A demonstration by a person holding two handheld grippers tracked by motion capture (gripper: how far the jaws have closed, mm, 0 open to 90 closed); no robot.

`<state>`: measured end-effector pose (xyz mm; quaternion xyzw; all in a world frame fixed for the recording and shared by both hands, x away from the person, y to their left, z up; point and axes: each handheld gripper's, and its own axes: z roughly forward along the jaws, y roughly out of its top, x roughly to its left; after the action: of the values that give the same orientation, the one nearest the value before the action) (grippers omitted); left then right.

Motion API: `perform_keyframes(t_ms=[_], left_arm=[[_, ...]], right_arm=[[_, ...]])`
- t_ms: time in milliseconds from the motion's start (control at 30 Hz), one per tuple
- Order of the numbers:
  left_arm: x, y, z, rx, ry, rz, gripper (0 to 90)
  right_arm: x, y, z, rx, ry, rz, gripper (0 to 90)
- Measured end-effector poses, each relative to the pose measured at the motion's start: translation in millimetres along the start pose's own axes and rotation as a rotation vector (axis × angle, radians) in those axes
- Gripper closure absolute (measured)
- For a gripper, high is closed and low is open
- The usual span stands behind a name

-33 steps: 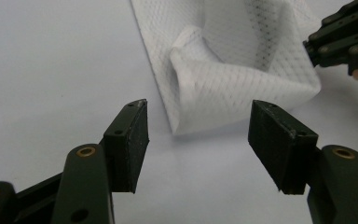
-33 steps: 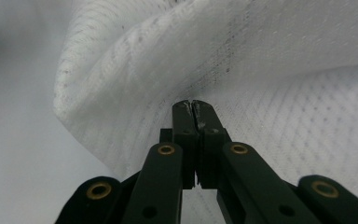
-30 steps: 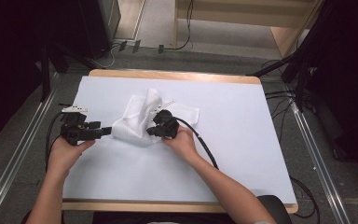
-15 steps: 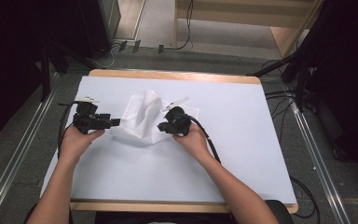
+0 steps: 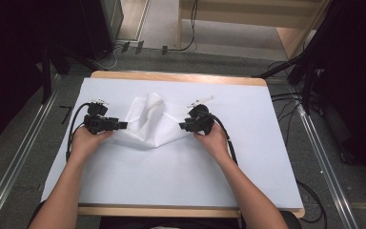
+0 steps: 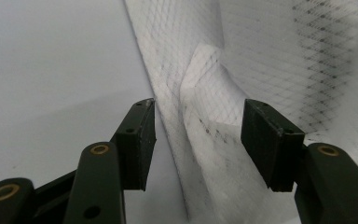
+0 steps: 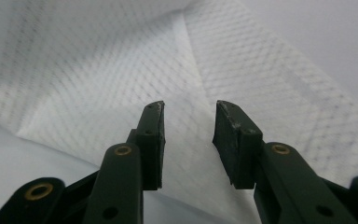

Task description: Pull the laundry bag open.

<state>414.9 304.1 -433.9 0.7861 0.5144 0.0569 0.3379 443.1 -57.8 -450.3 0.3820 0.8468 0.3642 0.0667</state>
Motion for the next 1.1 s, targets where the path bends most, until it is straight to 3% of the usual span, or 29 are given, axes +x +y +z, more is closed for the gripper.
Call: perform_keyframes(t_ms=[133,267,500,700,833,1100], left_arm=[[-1.4,-1.3,7.8,0.044,-0.007,0.009,50.2],[-3.5,-3.1,9.7,0.065,-0.014,0.016,64.5],[1.3,-5.8,8.5,0.060,-0.046,-0.021,84.7],[2.5,-6.5,-3.5,0.020,-0.024,-0.005,86.3],[8.5,-10.9,-13.4,-0.005,-0.024,-0.034,86.1],[12.4,-19.9,-27.4,-0.030,-0.021,-0.067,86.1]], right_arm=[[-6.3,-4.1,2.2,0.023,-0.002,0.031,61.9],[-6.1,-6.1,7.9,0.046,0.007,0.033,63.2],[0.3,-7.5,9.4,0.072,0.008,-0.016,89.2],[-1.0,-6.8,6.0,0.084,0.003,-0.009,89.7],[-4.0,-8.2,0.6,0.082,0.011,0.009,89.8],[0.8,-14.9,-10.3,0.081,0.019,-0.001,89.7]])
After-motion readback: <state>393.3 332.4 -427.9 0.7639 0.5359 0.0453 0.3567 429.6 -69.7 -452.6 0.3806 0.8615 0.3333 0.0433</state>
